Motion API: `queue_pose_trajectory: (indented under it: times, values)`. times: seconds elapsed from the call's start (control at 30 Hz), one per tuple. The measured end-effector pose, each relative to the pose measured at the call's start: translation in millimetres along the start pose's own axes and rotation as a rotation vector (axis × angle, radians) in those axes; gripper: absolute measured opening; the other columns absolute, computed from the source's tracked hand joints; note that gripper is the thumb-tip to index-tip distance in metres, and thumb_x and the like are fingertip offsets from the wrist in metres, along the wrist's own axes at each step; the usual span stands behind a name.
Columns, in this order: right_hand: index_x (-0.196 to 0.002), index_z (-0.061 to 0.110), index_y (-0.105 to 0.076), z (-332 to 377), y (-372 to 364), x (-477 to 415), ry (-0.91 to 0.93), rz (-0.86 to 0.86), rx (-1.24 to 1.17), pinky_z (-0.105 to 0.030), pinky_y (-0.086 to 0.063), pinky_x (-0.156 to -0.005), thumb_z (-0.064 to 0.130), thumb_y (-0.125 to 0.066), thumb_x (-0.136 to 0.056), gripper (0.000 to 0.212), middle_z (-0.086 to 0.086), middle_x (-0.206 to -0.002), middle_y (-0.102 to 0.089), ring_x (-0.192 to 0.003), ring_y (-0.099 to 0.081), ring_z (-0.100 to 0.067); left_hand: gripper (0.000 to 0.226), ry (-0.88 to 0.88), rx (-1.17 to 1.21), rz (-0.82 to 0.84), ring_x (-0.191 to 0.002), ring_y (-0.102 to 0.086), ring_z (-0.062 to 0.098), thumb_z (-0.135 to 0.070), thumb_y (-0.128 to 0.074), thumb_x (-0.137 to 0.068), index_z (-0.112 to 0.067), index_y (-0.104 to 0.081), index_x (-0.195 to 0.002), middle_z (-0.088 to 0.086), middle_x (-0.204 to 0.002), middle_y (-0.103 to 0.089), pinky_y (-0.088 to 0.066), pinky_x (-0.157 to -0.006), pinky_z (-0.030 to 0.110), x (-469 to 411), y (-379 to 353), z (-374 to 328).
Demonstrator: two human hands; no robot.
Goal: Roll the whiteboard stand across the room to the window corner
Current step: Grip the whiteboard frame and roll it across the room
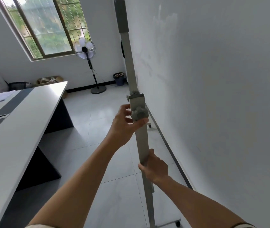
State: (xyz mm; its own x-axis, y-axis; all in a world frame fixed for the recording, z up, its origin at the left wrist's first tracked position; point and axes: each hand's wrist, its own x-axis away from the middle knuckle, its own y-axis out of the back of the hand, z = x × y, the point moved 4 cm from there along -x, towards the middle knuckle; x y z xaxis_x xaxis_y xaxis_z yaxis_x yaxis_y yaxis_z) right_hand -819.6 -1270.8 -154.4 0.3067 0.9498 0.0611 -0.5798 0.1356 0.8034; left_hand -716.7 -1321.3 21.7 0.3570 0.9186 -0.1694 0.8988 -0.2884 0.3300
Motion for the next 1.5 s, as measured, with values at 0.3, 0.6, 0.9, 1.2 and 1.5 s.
queue_pose_trajectory:
  times: [0.3,0.6,0.9,1.2,1.5]
  values:
    - [-0.123,0.016,-0.038,11,-6,-165,0.013,-0.001,-0.01,-0.035,-0.057,-0.079,0.046,-0.066,-0.082,0.058,-0.001,-0.112,-0.067,-0.088,-0.07,-0.027,0.059,0.024,0.007,-0.042,-0.076,-0.06,0.01,-0.027,-0.077,-0.079,-0.019,-0.045,-0.129,-0.001,-0.106,-0.06,-0.049,-0.066,0.022,-157,8,36]
    - [-0.122,0.015,-0.044,41,1,-346,-0.038,-0.006,-0.029,-0.03,-0.056,-0.083,0.048,-0.066,-0.083,0.056,-0.002,-0.118,-0.065,-0.097,-0.069,-0.024,0.061,-0.019,-0.022,-0.118,-0.076,-0.061,0.005,-0.035,-0.076,-0.078,-0.026,-0.046,-0.131,-0.007,-0.112,-0.059,-0.047,-0.05,0.009,-333,19,72]
    - [-0.111,0.016,-0.059,75,18,-539,0.067,-0.011,0.076,-0.028,-0.055,-0.077,0.058,-0.059,-0.082,0.051,0.002,-0.104,-0.071,-0.086,-0.072,-0.021,0.058,0.054,-0.046,-0.171,-0.071,-0.058,0.008,-0.039,-0.078,-0.074,-0.021,-0.055,-0.125,-0.003,-0.082,-0.061,-0.044,-0.05,0.006,-508,39,118]
    - [-0.107,0.015,-0.057,99,7,-739,0.228,0.041,0.092,-0.024,-0.057,-0.069,0.059,-0.059,-0.082,0.05,0.006,-0.095,-0.071,-0.073,-0.07,-0.016,0.062,0.124,-0.072,-0.255,-0.072,-0.058,0.017,-0.048,-0.08,-0.067,-0.025,-0.057,-0.12,-0.001,-0.07,-0.055,-0.058,-0.08,0.048,-690,64,162]
    - [-0.104,0.012,-0.055,130,0,-911,0.258,0.099,0.095,-0.032,-0.054,-0.069,0.051,-0.059,-0.081,0.046,-0.001,-0.089,-0.067,-0.075,-0.068,-0.025,0.068,0.153,-0.06,-0.296,-0.073,-0.059,0.021,-0.056,-0.079,-0.054,-0.027,-0.057,-0.111,0.001,-0.07,-0.055,-0.056,-0.082,0.056,-854,92,198]
